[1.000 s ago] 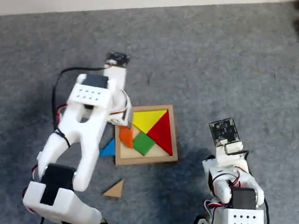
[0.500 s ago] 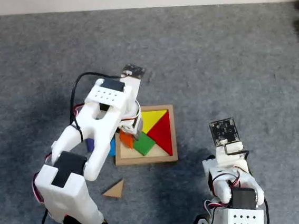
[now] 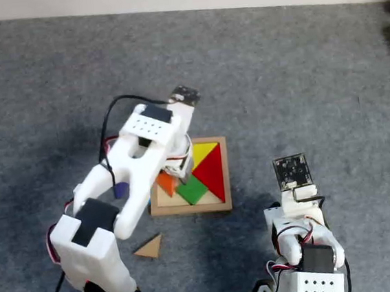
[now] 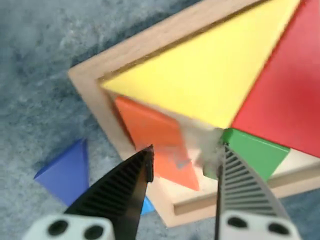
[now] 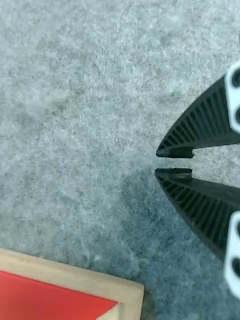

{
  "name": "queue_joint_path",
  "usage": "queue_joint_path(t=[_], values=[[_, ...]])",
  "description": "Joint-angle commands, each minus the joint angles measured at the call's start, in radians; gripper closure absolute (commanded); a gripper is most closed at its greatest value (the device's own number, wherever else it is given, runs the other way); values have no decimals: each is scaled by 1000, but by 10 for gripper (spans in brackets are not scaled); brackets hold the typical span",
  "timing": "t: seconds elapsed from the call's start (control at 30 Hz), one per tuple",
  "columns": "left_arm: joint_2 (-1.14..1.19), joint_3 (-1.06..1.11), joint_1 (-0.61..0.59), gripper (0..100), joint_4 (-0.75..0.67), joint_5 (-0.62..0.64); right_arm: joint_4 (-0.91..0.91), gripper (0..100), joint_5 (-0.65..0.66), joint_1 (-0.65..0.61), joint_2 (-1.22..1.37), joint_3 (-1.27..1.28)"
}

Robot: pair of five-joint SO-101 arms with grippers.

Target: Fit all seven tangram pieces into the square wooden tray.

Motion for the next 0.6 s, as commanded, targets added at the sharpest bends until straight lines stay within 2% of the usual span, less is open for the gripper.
queue_joint_path(t=[0.0, 0.27, 0.57], values=[[-8, -5, 56, 786, 2, -6, 2, 950, 9, 12, -12, 88], [-12, -10, 25, 786, 2, -9, 2, 950, 9, 12, -12, 88], [-13, -13, -90, 786, 2, -12, 2, 950, 9, 12, -12, 88]])
